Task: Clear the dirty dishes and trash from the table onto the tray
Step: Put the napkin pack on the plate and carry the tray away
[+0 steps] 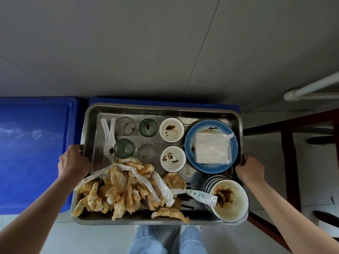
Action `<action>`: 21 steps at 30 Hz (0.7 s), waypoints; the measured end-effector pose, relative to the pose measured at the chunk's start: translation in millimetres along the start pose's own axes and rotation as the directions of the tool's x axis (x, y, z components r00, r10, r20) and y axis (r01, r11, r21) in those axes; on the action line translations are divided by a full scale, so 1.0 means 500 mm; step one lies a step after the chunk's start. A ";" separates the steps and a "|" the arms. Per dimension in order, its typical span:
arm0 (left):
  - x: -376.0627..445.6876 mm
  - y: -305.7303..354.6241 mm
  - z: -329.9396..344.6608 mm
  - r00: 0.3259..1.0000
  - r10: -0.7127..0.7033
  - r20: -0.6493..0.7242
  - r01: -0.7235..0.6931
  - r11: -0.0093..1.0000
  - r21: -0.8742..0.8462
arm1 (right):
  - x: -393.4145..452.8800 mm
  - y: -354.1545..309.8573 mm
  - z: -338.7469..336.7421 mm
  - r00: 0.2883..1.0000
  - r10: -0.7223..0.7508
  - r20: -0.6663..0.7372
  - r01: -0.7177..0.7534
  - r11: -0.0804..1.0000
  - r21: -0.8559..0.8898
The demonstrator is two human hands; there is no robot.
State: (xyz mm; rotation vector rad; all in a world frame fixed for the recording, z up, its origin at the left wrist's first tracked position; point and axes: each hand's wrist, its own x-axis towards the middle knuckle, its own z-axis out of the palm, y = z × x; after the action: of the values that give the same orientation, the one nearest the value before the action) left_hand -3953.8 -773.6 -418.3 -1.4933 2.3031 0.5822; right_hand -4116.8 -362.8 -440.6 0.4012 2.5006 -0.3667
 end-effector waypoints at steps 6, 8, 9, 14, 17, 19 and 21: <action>0.013 0.001 0.013 1.000 -0.019 -0.005 0.019 1.000 -0.002 | 0.001 -0.005 0.002 1.000 0.023 -0.008 -0.022 0.999 0.028; 0.013 -0.001 0.014 1.000 -0.009 -0.001 0.009 1.000 -0.006 | -0.002 -0.004 0.002 1.000 0.017 -0.010 -0.017 0.999 0.035; 0.013 -0.002 0.015 1.000 -0.002 0.002 0.002 1.000 -0.007 | -0.003 -0.004 0.002 1.000 0.017 -0.011 -0.017 0.999 0.034; 0.016 -0.006 0.017 1.000 0.005 0.013 -0.005 1.000 -0.012 | -0.004 -0.005 0.004 1.000 0.019 -0.016 -0.018 0.999 0.038; 0.022 -0.010 0.019 1.000 0.011 0.022 -0.011 1.000 -0.004 | -0.001 -0.002 0.005 1.000 0.012 -0.024 -0.011 0.999 0.038; 0.023 -0.012 0.022 1.000 0.012 0.021 -0.012 1.000 -0.002 | -0.001 0.000 0.006 1.000 0.016 -0.017 -0.015 0.999 0.034; 0.025 -0.013 0.023 0.999 0.021 0.025 -0.021 1.000 -0.002 | 0.000 0.001 0.007 1.000 0.010 -0.009 -0.009 1.000 0.027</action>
State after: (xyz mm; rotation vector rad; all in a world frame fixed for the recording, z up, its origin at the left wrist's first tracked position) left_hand -3952.0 -779.9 -435.3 -1.4567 2.3022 0.6055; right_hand -4114.8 -363.3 -443.6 0.4264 2.5038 -0.3966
